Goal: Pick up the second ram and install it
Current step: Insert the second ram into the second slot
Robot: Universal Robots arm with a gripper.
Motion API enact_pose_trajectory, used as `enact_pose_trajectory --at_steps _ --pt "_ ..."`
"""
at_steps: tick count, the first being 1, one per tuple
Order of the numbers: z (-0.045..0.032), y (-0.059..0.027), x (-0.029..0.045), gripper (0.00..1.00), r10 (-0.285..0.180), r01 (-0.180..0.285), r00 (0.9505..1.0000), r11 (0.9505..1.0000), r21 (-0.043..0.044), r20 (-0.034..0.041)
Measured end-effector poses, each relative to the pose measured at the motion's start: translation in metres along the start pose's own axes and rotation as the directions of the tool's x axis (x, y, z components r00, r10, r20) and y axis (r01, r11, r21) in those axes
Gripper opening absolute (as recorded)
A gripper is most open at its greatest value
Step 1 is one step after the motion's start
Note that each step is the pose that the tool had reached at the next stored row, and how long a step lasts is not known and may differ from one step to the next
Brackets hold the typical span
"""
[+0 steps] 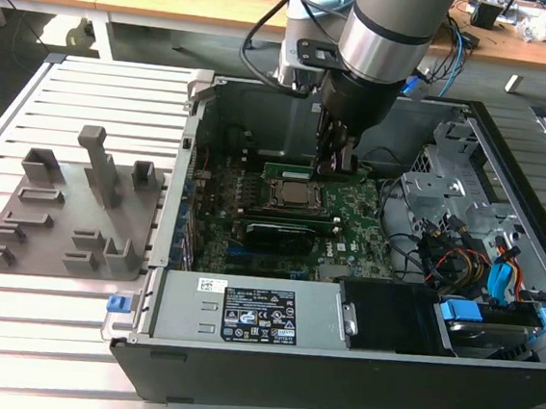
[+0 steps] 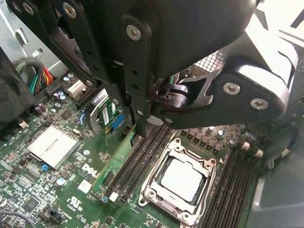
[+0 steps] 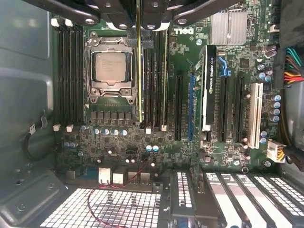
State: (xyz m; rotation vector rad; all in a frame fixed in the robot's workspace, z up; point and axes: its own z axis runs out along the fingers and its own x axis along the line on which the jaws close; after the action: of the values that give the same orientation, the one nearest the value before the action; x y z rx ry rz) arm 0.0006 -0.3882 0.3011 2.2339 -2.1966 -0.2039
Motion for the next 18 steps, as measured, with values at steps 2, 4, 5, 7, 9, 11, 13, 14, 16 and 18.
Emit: enact_pose_trajectory --at_steps 2,4,5,7,9,11,13,14,16,18 --pt "0.0014 -0.0001 0.0001 0.14 0.0 0.0 1.0 1.0 0.0 0.0" --pt "0.0028 -0.0003 0.0003 0.14 0.0 0.0 1.0 1.0 0.0 -0.0001" --pt "0.0036 -0.0003 0.0003 0.14 0.0 0.0 1.0 1.0 0.0 0.0" --pt "0.0052 -0.0005 0.0005 0.14 0.0 0.0 1.0 1.0 0.0 0.0" --pt "0.0085 -0.0008 0.0008 0.14 0.0 0.0 1.0 1.0 0.0 -0.0001" --pt "0.0108 -0.001 0.001 0.14 0.0 0.0 1.0 1.0 0.0 0.0" --pt "0.0125 -0.0011 0.0012 0.14 0.0 0.0 1.0 1.0 0.0 0.0" --pt "0.0148 -0.0013 0.0013 0.14 0.0 0.0 1.0 1.0 0.0 0.0" --pt "0.0181 -0.0015 0.0017 0.14 0.0 0.0 1.0 1.0 0.0 -0.0002" --pt "0.0209 -0.0017 0.0019 0.14 0.001 -0.001 1.0 1.0 0.0 -0.0005"
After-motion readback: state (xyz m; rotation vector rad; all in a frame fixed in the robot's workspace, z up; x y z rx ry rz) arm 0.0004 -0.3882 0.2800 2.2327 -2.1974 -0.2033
